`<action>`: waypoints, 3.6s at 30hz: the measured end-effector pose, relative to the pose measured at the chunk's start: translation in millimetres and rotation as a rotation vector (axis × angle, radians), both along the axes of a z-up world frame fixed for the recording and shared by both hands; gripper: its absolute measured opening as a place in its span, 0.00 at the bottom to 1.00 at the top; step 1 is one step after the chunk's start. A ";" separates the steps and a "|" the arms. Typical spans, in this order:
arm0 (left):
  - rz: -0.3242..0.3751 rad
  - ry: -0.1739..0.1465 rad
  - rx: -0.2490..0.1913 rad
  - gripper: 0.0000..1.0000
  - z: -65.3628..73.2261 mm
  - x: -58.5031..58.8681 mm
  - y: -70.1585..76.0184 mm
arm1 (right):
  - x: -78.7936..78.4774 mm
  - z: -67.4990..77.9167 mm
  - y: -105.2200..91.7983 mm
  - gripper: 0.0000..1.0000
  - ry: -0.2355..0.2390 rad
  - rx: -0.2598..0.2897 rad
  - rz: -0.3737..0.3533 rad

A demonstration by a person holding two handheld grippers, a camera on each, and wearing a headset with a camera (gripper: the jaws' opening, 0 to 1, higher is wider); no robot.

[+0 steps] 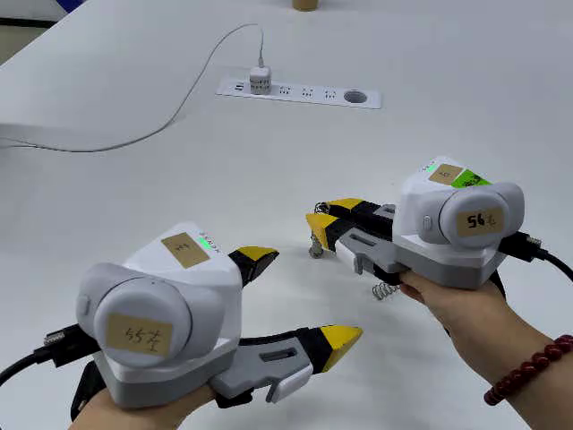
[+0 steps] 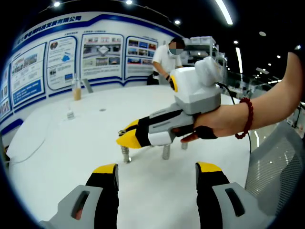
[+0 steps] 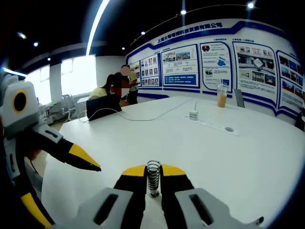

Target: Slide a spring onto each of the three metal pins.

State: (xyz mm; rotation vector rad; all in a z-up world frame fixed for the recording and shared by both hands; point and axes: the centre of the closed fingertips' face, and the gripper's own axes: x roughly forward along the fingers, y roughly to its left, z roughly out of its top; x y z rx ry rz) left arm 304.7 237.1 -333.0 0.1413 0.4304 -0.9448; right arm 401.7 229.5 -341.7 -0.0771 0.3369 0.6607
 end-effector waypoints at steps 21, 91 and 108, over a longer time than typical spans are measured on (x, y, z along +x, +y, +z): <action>0.006 -0.007 0.029 0.65 -2.9 1.4 2.8 | -3.7 -24.3 -0.6 0.12 0.076 -0.034 -0.011; -0.100 0.010 0.111 0.37 -25.1 17.9 -56.1 | -93.1 23.7 -123.1 0.55 0.123 0.071 -0.139; -0.110 0.049 0.151 0.27 -48.8 26.8 -74.8 | -106.4 14.8 -141.0 0.53 0.137 0.041 -0.172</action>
